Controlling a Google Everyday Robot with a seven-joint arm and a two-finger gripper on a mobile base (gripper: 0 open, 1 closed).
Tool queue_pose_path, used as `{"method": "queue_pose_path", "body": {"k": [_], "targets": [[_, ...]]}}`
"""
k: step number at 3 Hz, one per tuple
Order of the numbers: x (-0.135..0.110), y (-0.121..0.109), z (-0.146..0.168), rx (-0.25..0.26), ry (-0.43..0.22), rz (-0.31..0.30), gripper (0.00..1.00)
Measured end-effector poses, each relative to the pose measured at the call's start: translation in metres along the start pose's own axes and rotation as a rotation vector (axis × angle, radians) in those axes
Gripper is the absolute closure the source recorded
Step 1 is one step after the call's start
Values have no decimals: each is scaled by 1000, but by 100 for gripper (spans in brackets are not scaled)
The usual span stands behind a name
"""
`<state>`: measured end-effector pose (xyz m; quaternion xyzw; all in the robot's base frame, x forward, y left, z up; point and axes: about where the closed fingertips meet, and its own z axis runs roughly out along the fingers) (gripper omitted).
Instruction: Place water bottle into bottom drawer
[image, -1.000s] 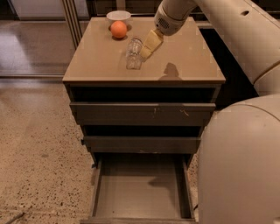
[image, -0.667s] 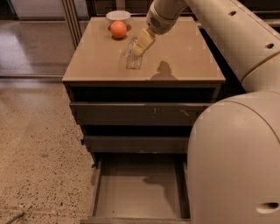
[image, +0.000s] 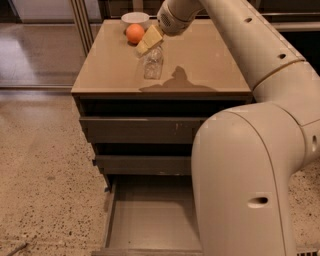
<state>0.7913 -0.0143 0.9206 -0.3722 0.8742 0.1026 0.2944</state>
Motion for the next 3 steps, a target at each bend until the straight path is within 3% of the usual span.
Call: {"method": "queue_pose_path", "body": {"k": [1, 2, 3], "targets": [[-6, 11, 21, -58, 21, 132, 0], [-15, 29, 42, -129, 30, 173, 0], [-28, 54, 71, -179, 67, 150, 0]]}}
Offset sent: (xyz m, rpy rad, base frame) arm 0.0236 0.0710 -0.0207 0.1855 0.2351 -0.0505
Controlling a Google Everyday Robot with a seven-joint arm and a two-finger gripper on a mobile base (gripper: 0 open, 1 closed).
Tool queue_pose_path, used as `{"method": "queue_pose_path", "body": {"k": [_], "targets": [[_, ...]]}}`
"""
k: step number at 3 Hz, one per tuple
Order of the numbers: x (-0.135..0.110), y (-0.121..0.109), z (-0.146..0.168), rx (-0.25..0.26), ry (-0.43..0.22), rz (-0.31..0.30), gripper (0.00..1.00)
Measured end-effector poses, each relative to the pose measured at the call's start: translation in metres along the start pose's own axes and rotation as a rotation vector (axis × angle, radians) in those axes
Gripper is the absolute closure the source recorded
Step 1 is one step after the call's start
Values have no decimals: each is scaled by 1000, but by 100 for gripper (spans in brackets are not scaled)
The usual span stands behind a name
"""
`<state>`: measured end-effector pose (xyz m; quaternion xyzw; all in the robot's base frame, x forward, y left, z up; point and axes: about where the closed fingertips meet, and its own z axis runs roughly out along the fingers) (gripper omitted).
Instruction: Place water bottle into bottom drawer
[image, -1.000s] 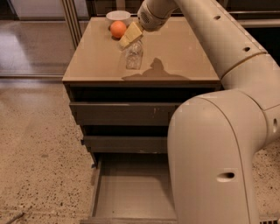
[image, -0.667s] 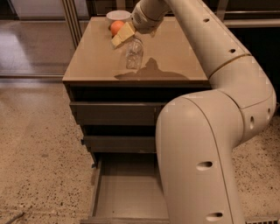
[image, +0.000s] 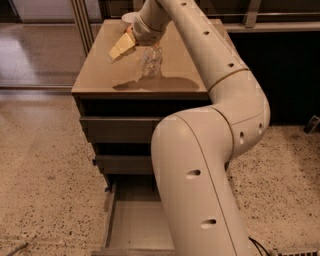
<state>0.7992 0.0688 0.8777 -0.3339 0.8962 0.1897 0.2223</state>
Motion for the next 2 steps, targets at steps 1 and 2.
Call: {"method": "queue_pose_path", "body": {"k": [1, 2], "targets": [[0, 0, 0, 0, 0, 0, 0], [-1, 0, 5, 13, 7, 2, 0]]}}
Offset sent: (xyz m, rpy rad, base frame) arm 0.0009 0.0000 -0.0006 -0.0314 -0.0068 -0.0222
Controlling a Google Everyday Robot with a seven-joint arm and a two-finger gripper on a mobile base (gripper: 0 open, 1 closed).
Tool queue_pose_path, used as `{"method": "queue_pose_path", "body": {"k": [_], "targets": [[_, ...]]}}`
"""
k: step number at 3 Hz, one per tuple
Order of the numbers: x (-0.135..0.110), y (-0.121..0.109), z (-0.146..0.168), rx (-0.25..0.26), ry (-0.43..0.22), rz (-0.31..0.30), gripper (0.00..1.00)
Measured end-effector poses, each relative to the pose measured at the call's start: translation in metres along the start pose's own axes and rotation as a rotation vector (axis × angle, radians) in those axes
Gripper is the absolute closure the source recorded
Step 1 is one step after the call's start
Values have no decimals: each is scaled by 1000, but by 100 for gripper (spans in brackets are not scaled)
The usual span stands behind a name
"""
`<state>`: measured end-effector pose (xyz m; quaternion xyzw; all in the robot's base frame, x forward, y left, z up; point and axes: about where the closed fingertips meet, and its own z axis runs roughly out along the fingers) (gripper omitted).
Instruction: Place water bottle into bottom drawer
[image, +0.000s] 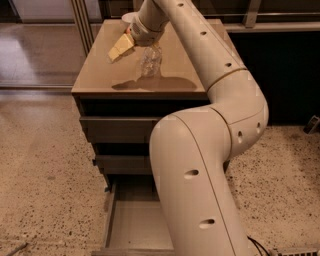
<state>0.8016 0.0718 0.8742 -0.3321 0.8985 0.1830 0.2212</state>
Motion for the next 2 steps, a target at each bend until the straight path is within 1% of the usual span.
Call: {"method": "queue_pose_path", "body": {"k": [1, 2], "targets": [[3, -5, 9, 43, 33, 16, 0], [10, -19, 13, 80, 51, 65, 0]]}}
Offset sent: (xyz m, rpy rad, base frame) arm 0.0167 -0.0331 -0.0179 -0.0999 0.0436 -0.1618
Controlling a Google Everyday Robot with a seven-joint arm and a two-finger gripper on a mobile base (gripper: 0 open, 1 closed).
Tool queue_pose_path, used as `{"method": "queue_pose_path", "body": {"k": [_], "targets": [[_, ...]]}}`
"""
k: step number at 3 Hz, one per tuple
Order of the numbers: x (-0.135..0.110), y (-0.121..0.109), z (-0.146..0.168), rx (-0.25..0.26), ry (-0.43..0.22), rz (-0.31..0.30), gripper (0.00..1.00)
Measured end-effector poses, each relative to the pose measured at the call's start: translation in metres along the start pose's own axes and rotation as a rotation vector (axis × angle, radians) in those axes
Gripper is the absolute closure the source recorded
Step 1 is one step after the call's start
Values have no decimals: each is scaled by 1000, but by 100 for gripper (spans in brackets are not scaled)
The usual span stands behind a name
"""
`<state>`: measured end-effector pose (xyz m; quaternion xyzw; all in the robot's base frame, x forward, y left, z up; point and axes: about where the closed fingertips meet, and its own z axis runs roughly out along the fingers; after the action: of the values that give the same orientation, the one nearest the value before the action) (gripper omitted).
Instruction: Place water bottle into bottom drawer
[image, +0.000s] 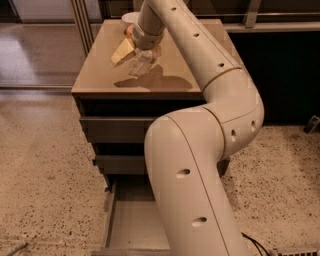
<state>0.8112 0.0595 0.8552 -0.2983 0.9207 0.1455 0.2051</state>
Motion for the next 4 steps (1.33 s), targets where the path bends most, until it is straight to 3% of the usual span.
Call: {"method": "queue_pose_path", "body": {"k": [3, 4], "targets": [[-12, 20, 5, -38, -7, 16, 0], [-14, 14, 10, 26, 12, 52, 0]]}}
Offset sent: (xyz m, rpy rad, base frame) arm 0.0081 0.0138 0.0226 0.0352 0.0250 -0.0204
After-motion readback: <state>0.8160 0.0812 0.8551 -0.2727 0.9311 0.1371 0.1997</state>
